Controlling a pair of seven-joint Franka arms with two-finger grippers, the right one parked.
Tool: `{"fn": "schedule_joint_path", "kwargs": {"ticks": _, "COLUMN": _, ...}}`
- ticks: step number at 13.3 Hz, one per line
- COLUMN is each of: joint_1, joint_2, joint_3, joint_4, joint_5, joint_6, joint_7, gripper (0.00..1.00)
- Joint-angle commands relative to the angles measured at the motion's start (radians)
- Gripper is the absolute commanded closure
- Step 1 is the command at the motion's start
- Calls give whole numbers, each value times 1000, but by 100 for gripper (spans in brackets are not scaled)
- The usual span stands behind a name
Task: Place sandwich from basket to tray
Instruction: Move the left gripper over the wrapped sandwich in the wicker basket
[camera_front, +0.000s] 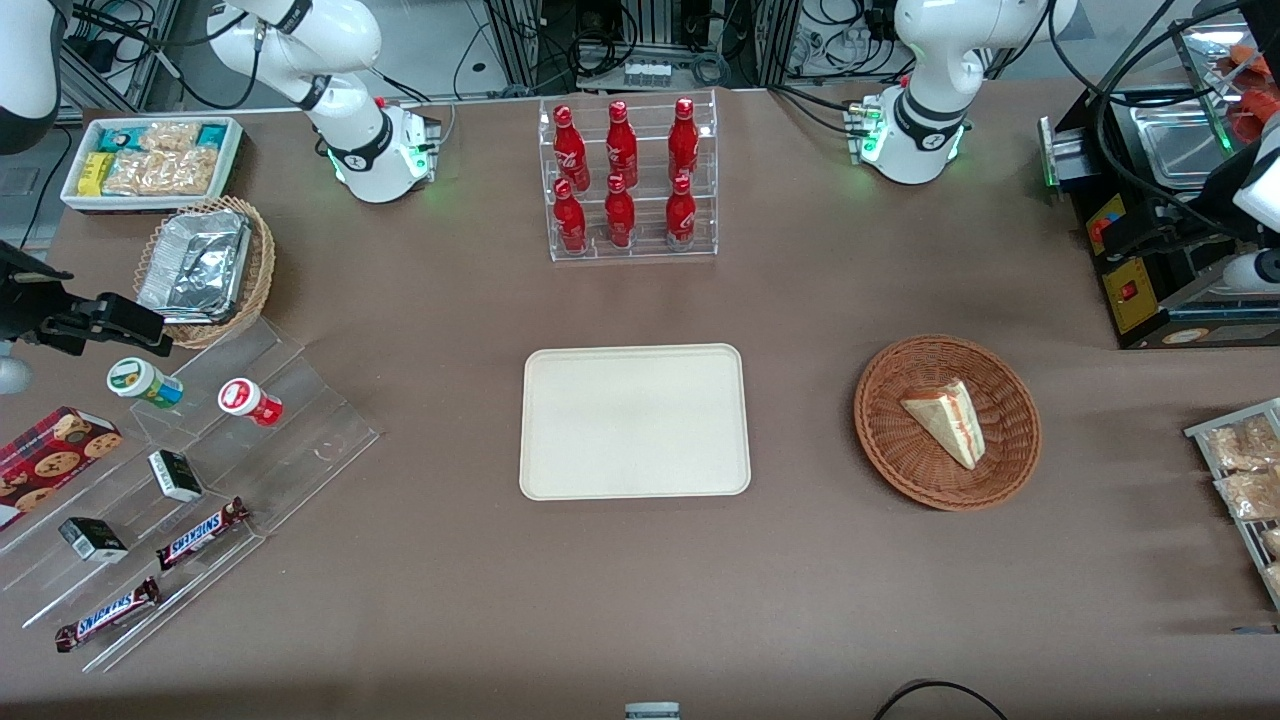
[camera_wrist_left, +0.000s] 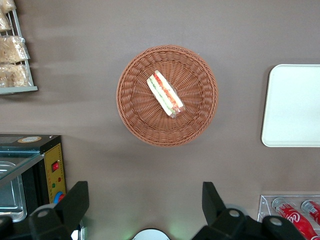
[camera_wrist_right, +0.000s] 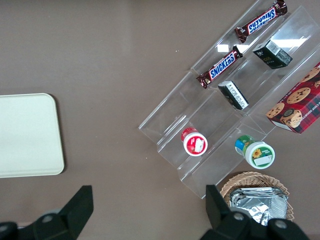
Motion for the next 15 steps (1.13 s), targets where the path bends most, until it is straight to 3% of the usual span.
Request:
{"fn": "schedule_joint_path", "kwargs": {"ticks": 1, "joint_1": -7, "joint_2": -9, "joint_3": 5, "joint_4": -11, "joint_5": -7, "joint_6": 0, "joint_7": -1, "gripper": 0}}
{"fn": "schedule_joint_path", "kwargs": {"ticks": 4, "joint_1": -7, "joint_2": -3, "joint_3": 7, "joint_4": -48, "joint_5": -1, "joint_6": 14, "joint_7": 5, "gripper": 0}}
{"fn": "schedule_joint_path", "kwargs": {"ticks": 8, "joint_1": -8, "joint_2": -67, "joint_3": 11, "joint_4": -233, "joint_5": 17, "joint_6": 96, "joint_7": -7, "gripper": 0}}
{"fn": "schedule_joint_path", "kwargs": {"ticks": 11, "joint_1": -10, "joint_2": -116, "joint_3": 10, "joint_4": -414, "joint_5": 36, "joint_6": 262, "joint_7": -126, "gripper": 0}}
{"fn": "schedule_joint_path", "kwargs": {"ticks": 15, "joint_1": -10, "joint_2": -124, "joint_3": 11, "joint_4": -569, "joint_5": 34, "joint_6": 426, "joint_7": -133, "gripper": 0}}
